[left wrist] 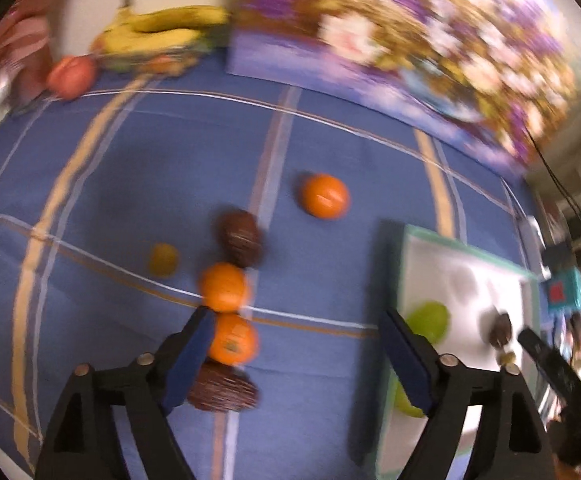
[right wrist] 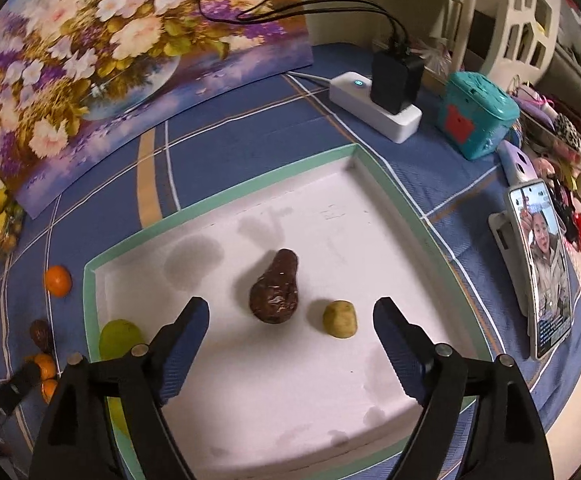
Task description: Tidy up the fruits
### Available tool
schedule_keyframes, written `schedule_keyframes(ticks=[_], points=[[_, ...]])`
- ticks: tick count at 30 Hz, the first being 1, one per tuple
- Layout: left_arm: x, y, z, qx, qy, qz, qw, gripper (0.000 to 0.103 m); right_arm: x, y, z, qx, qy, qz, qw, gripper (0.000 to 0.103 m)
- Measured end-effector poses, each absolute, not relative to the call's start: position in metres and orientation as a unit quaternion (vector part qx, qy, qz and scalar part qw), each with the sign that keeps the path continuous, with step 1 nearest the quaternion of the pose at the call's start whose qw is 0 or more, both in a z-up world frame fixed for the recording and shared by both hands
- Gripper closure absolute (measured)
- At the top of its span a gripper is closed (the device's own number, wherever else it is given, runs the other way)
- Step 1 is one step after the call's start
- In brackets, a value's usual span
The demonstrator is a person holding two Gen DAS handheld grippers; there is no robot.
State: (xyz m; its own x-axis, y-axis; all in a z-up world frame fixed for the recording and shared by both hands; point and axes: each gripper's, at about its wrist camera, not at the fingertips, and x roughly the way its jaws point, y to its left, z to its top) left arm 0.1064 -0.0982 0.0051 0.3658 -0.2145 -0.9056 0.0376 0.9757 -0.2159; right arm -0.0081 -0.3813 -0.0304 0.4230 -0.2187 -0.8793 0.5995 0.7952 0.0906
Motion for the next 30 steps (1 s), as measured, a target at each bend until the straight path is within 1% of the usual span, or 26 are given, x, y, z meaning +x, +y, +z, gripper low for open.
schedule_keyframes(ticks=[1, 2, 3, 12, 13, 14, 15, 22, 30], points=[[0.108, -0.091, 0.005, -0.085, 0.556, -0.069, 0.824, 0.012, -0.007, -0.378, -0.03, 0.197, 0.476, -0.246, 0.821, 0.015], [0.11, -0.081, 0.005, -0.091, 0.554, -0.061, 0.825, 0.011, -0.006, -0.376, -0.031, 0.195, 0.477, -0.245, 0.822, 0.008], [0.111, -0.071, 0.006, -0.096, 0.552, -0.049, 0.827, 0.011, -0.004, -0.373, -0.031, 0.193, 0.479, -0.241, 0.822, 0.007], [0.117, -0.013, 0.016, -0.116, 0.525, 0.017, 0.843, 0.01, 0.008, -0.342, -0.034, 0.186, 0.483, -0.196, 0.833, 0.007], [0.116, -0.008, 0.019, -0.117, 0.521, 0.021, 0.845, 0.009, 0.009, -0.338, -0.033, 0.188, 0.482, -0.19, 0.834, 0.007], [0.115, -0.003, 0.021, -0.118, 0.516, 0.026, 0.848, 0.003, 0.011, -0.334, -0.033, 0.191, 0.481, -0.184, 0.836, 0.007], [0.115, 0.001, 0.023, -0.12, 0.513, 0.027, 0.85, 0.001, 0.012, -0.33, -0.033, 0.193, 0.481, -0.178, 0.837, 0.007], [0.109, 0.015, 0.039, -0.125, 0.492, 0.021, 0.861, 0.001, 0.02, -0.304, -0.029, 0.189, 0.472, -0.145, 0.849, 0.007], [0.102, 0.027, 0.042, -0.145, 0.486, 0.021, 0.861, 0.0, 0.027, -0.273, -0.023, 0.183, 0.464, -0.092, 0.862, 0.007]])
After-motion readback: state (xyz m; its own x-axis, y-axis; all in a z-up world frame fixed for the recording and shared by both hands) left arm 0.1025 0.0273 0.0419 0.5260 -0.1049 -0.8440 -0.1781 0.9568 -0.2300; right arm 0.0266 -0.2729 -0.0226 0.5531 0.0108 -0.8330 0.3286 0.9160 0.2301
